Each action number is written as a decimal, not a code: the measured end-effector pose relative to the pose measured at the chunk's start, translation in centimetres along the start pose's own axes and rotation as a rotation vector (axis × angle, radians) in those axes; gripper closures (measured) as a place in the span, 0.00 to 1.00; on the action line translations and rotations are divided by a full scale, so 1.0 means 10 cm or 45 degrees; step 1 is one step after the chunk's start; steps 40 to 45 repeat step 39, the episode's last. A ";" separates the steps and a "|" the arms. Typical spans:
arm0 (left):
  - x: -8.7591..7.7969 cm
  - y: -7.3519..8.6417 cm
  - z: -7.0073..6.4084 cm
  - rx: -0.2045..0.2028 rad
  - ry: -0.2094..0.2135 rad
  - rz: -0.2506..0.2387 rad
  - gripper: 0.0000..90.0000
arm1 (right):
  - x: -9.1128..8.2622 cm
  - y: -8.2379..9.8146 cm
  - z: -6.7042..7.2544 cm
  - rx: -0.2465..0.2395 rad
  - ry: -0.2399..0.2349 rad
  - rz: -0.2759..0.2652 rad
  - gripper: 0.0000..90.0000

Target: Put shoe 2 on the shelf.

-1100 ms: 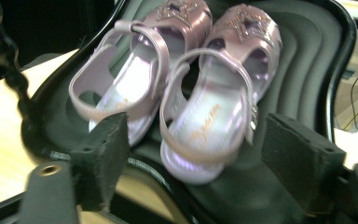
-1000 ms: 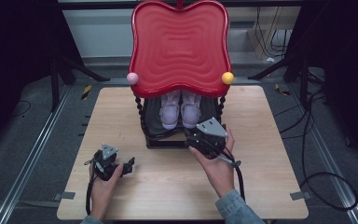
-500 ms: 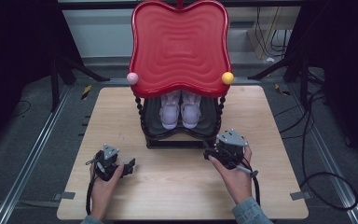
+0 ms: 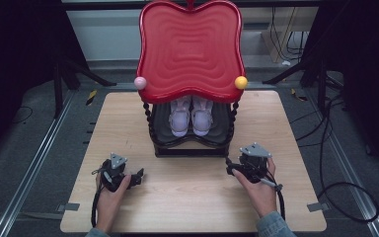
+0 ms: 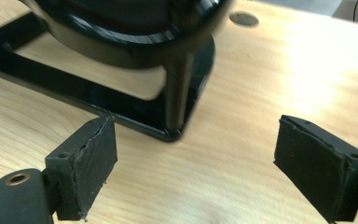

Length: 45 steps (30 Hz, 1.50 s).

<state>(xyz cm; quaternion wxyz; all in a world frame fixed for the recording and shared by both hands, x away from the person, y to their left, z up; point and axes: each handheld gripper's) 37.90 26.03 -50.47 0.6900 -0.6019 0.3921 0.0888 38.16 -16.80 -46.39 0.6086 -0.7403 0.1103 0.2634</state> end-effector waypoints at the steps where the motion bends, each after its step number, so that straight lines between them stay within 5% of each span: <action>1: 0.00 0.00 0.00 0.001 0.001 0.002 0.06 | 0.02 0.04 -0.04 0.009 0.004 0.011 0.15; 22: 0.08 0.00 0.02 -0.015 0.012 0.071 0.05 | 0.35 0.38 -0.55 0.164 0.049 0.220 0.14; 45: 0.09 -0.01 0.02 -0.012 0.018 0.083 0.03 | 0.42 0.41 -0.56 0.137 0.077 0.241 0.09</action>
Point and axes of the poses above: each handheld gripper's, and its own axes: x roughly forward along the jaws, y roughly out of its underside, z roughly to its left, and after that the axes turned 6 degrees about y, right-handed
